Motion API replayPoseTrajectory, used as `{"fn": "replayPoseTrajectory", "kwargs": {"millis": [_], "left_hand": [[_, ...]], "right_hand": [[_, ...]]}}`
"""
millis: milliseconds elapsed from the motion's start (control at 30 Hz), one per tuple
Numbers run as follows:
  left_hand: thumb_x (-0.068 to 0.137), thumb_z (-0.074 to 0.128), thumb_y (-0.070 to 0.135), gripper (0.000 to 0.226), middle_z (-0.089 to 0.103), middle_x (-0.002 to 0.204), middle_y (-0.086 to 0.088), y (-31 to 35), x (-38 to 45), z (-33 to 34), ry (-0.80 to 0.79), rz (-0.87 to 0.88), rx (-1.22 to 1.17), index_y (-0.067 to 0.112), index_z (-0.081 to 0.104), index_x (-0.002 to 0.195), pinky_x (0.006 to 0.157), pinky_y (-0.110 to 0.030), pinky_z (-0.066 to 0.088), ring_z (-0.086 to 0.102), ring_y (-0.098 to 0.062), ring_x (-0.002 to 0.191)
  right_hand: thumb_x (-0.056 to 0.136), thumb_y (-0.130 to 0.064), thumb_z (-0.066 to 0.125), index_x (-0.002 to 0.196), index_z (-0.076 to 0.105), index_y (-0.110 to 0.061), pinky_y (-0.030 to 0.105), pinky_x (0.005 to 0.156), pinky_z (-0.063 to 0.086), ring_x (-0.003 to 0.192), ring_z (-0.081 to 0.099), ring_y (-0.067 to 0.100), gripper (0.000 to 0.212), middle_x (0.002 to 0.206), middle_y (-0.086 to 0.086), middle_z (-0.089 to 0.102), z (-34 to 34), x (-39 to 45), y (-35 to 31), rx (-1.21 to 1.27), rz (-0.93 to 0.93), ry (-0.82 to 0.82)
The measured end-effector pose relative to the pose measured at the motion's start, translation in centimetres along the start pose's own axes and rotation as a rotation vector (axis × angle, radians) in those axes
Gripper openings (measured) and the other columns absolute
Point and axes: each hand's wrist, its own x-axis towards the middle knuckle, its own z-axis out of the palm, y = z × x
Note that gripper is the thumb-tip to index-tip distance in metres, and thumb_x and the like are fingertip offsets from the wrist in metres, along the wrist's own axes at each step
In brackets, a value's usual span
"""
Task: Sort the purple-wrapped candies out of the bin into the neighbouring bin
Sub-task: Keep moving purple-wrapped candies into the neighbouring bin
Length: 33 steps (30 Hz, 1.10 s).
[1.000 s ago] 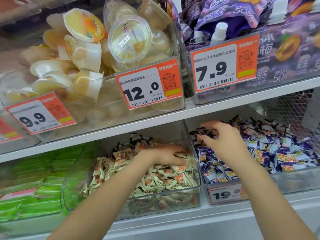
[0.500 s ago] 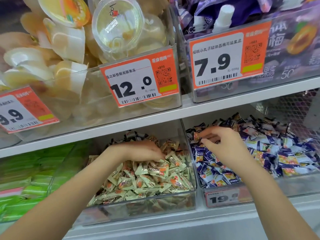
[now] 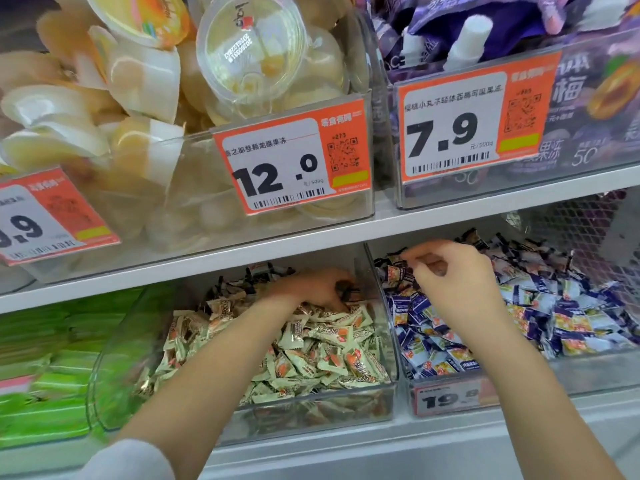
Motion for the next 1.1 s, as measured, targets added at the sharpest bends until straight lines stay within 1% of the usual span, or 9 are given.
{"fn": "replayPoseTrajectory", "kwargs": {"millis": [133,233,333,567,667,800,900,1033,1100], "left_hand": [[0.084,0.068,0.025,0.059,0.049,0.137,-0.002,-0.6,0.9,-0.4,-0.107,0.01,0.109,0.023,0.046,0.138,0.089,-0.029,0.042,0.052,-0.02,0.113],[0.089,0.058,0.012,0.044,0.054,0.13,-0.01,-0.2,1.4,-0.2,-0.067,0.064,0.115,0.015,0.052,0.133,0.08,-0.029,0.047,0.058,-0.017,0.093],[0.085,0.061,0.004,0.04,0.056,0.123,-0.011,-0.4,1.7,0.0,-0.045,0.102,0.161,0.009,0.057,0.124,0.085,-0.028,0.043,0.055,-0.024,0.106],[0.086,0.067,0.023,0.031,0.062,0.113,-0.01,-1.7,2.0,0.3,-0.028,0.047,0.128,0.005,0.062,0.111,0.061,-0.02,0.033,0.049,-0.015,0.088],[0.079,0.074,0.025,0.037,0.06,0.111,-0.001,-2.0,1.1,-0.5,0.124,0.0,-0.07,0.011,0.063,0.112,0.081,-0.025,0.041,0.054,-0.017,0.101],[0.077,0.076,0.033,0.032,0.06,0.109,0.01,-1.2,-2.3,-1.9,0.326,0.002,-0.275,0.027,0.063,0.106,0.078,-0.016,0.038,0.056,-0.013,0.107],[0.076,0.075,0.039,0.026,0.063,0.112,0.013,1.1,-5.7,-2.4,0.351,-0.004,-0.298,0.038,0.063,0.099,0.087,-0.024,0.047,0.06,-0.008,0.101],[0.071,0.078,0.04,0.026,0.066,0.091,0.021,4.8,-9.7,-2.6,0.5,0.025,-0.483,0.039,0.065,0.094,0.07,-0.009,0.049,0.061,0.005,0.081],[0.07,0.079,0.037,0.027,0.069,0.086,0.017,6.0,-11.0,-2.3,0.541,0.032,-0.622,0.033,0.068,0.094,0.073,-0.016,0.052,0.064,-0.001,0.082]], "right_hand": [[0.086,-0.008,0.059,0.086,0.072,-0.025,0.0,0.059,0.038,0.07,0.058,-0.006,0.021,0.08,-0.011,0.069,0.4,0.4,-0.1,-0.052,0.007,-0.012],[0.087,-0.008,0.059,0.09,0.073,-0.022,0.0,0.06,0.037,0.07,0.055,-0.007,0.02,0.079,-0.011,0.068,1.3,0.6,-0.5,-0.078,-0.017,-0.052],[0.086,-0.008,0.059,0.084,0.07,-0.027,-0.001,0.06,0.038,0.068,0.053,-0.01,0.022,0.074,-0.021,0.062,1.8,0.6,-1.0,-0.082,-0.051,-0.09],[0.089,-0.01,0.058,0.087,0.069,-0.027,0.005,0.057,0.039,0.068,0.055,-0.003,0.02,0.076,-0.015,0.062,2.0,0.6,-0.6,-0.132,-0.065,-0.162],[0.089,-0.009,0.058,0.084,0.066,-0.03,0.005,0.058,0.04,0.067,0.056,-0.001,0.023,0.075,-0.016,0.061,1.8,0.6,-0.5,-0.121,-0.074,-0.157],[0.088,-0.007,0.059,0.085,0.069,-0.025,0.003,0.062,0.041,0.069,0.056,-0.002,0.021,0.075,-0.012,0.063,1.5,0.8,-0.6,-0.093,-0.055,-0.148],[0.086,-0.009,0.062,0.086,0.065,-0.032,0.001,0.063,0.04,0.069,0.056,-0.005,0.023,0.081,-0.013,0.065,1.5,0.4,-1.4,-0.014,-0.087,-0.139],[0.078,-0.028,0.075,0.103,0.05,-0.045,0.012,0.059,0.044,0.062,0.052,0.0,0.039,0.09,-0.016,0.05,2.6,-1.4,-2.9,0.05,-0.22,-0.259],[0.077,-0.028,0.076,0.107,0.051,-0.043,0.013,0.06,0.042,0.063,0.051,0.003,0.042,0.089,-0.017,0.044,3.2,-2.2,-3.3,0.045,-0.248,-0.318]]}}
